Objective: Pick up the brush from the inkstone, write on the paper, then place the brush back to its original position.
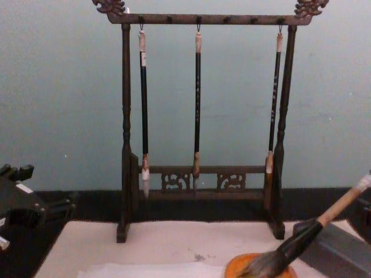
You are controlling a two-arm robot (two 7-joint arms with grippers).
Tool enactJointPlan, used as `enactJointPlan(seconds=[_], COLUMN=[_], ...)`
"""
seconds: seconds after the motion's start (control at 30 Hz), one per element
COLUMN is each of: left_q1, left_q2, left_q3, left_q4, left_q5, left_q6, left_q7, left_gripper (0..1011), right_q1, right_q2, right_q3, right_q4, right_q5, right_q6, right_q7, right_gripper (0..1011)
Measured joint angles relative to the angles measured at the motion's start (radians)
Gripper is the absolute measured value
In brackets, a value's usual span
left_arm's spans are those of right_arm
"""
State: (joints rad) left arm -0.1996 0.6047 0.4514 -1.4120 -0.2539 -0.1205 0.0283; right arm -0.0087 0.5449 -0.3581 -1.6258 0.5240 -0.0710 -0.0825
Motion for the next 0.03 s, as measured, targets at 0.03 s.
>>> enactJointPlan(seconds=[0.03], left_q1=[0.000], left_q2=[0.000], left_q3=[0.000], left_q4=[0.000], left_q5=[0.000], left_q6=[0.000], left_q7=[0.000], left_gripper=[1010], right_q1=[0.000], right_q2=[0.000], right_q3=[0.000], right_q4=[0.000], right_q5=[0.000], right_q6=[0.000], right_q7=[0.000], right_gripper=[1000])
